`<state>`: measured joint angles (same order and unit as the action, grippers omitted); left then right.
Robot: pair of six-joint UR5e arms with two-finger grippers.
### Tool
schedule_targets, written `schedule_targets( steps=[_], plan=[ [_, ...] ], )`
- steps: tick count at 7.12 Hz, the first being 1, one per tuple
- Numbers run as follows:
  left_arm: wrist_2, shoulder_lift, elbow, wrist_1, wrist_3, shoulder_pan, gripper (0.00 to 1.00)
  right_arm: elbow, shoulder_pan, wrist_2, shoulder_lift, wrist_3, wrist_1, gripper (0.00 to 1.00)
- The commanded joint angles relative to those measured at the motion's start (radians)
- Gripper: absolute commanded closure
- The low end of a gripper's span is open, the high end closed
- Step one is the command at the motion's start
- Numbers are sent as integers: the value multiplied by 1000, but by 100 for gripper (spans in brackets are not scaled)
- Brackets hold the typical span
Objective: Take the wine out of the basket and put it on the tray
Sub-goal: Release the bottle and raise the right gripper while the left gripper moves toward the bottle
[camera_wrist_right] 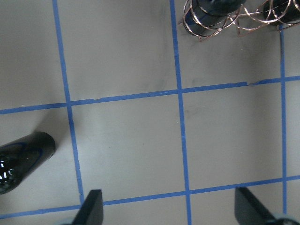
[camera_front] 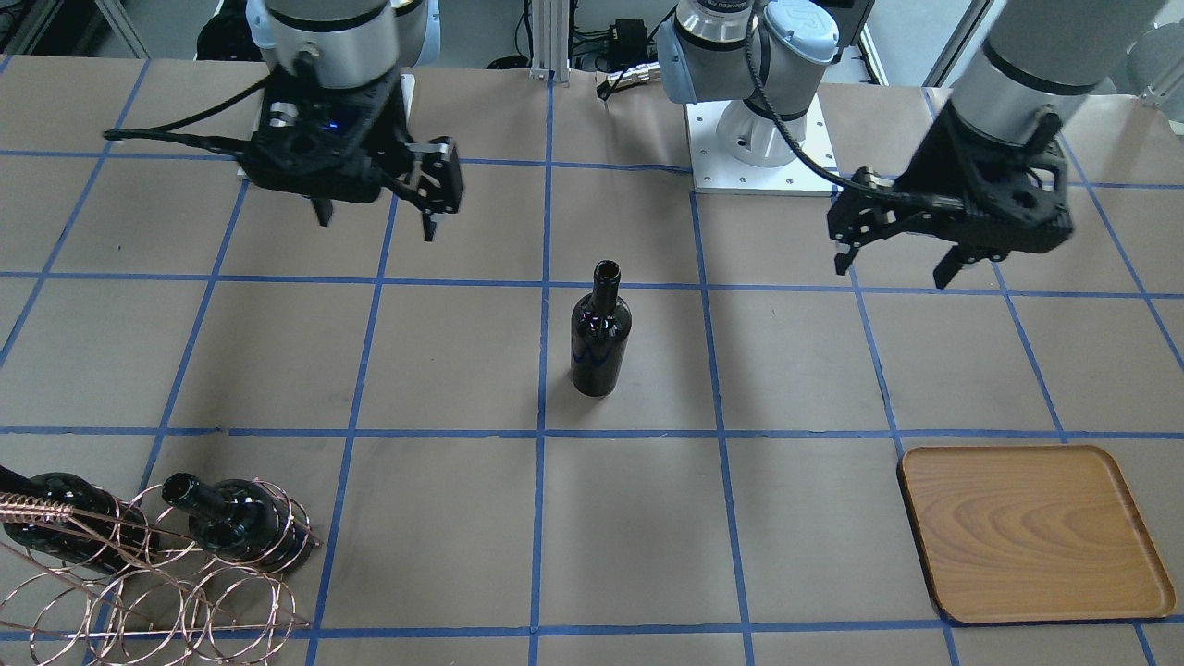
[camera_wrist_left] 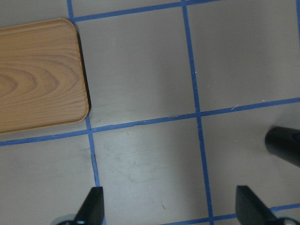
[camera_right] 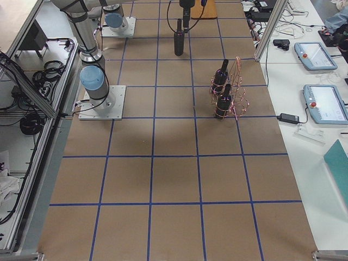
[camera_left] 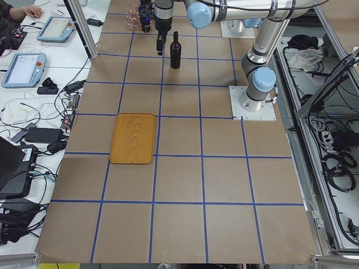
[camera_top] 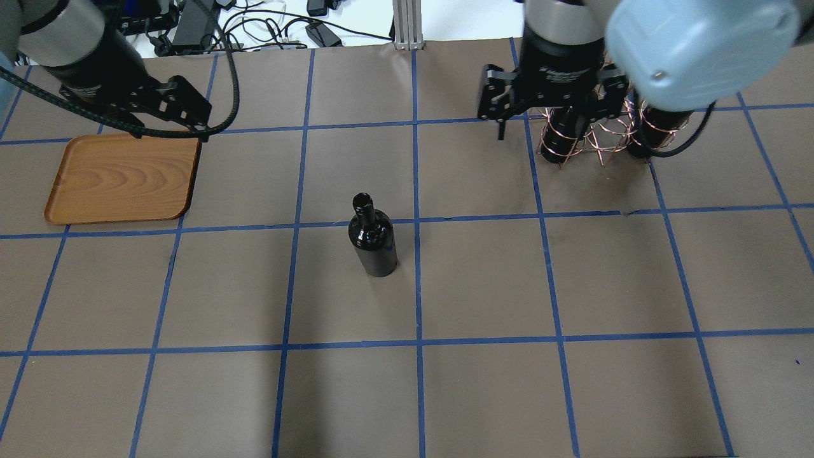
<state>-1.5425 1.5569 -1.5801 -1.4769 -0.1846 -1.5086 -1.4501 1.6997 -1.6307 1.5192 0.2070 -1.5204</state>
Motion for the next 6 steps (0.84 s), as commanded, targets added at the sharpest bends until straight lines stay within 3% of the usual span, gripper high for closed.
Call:
schedule_targets(
  steps=[1,3,5,6],
  plan=[
    [-2,5,0,3,245,-184,0,-3,-75,9,39,-101,5,0],
    [7,21,-3,14,334,-277,0,-13,-74,6,65,-103,-114,0],
    [6,46,-29,27,379,-340,0,-44,-68,9,70,-101,-125,0],
    [5,58,-75,109,382,-349,0,-38,-42,21,64,-98,-165,0]
  ],
)
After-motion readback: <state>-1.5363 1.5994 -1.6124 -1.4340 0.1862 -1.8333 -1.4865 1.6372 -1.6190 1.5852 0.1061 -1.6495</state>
